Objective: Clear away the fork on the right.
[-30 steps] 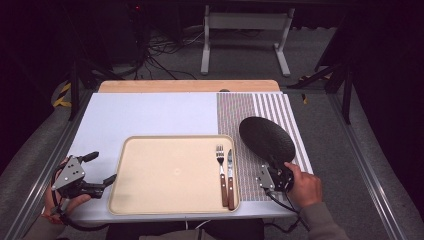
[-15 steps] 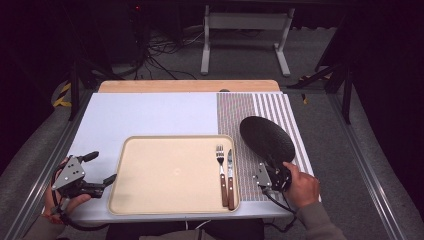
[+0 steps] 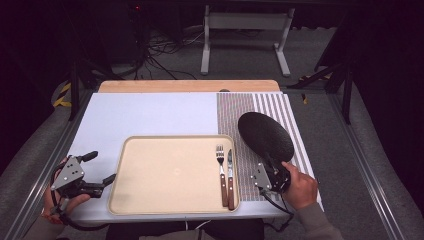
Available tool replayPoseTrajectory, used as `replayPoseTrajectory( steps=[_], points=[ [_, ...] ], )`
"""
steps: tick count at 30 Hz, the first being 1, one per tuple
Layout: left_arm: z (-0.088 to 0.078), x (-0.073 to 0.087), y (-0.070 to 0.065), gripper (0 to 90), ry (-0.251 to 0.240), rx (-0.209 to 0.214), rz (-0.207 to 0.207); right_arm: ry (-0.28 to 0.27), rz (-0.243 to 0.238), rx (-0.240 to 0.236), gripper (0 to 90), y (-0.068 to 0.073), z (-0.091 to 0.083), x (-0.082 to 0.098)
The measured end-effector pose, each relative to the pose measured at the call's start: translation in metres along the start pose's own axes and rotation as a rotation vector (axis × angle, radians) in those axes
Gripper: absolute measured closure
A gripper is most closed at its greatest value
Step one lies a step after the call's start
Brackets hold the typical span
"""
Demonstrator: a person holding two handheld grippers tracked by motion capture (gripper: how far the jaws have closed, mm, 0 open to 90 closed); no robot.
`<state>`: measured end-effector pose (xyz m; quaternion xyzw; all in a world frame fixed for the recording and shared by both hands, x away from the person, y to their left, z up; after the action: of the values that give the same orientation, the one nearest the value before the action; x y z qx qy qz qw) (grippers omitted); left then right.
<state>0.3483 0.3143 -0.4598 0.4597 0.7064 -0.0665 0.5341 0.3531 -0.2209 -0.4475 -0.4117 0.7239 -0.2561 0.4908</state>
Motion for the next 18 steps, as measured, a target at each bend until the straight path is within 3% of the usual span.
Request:
replayPoseTrajectory(
  steps=[9,18],
  points=[
    [0.000,0.000,0.000,6.2,0.004,-0.003,0.002,-0.052,-0.001,0.007,85.7,0.003,-0.013,-0.018],
    [-0.001,0.000,0.001,6.2,0.003,-0.005,0.009,-0.105,-0.054,-0.002,85.8,0.016,-0.024,-0.040]
  ],
)
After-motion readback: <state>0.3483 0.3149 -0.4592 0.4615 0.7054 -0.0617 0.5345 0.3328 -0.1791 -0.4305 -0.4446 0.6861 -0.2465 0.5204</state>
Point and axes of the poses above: each handheld gripper's, and its own axes: z roughly forward along the jaws, x roughly out of its underside, y roughly to its left, the point moved 3 cm from there along z, roughly forward along the jaws, and after that the axes turned 13 degrees about z, right-handed, at the moved point
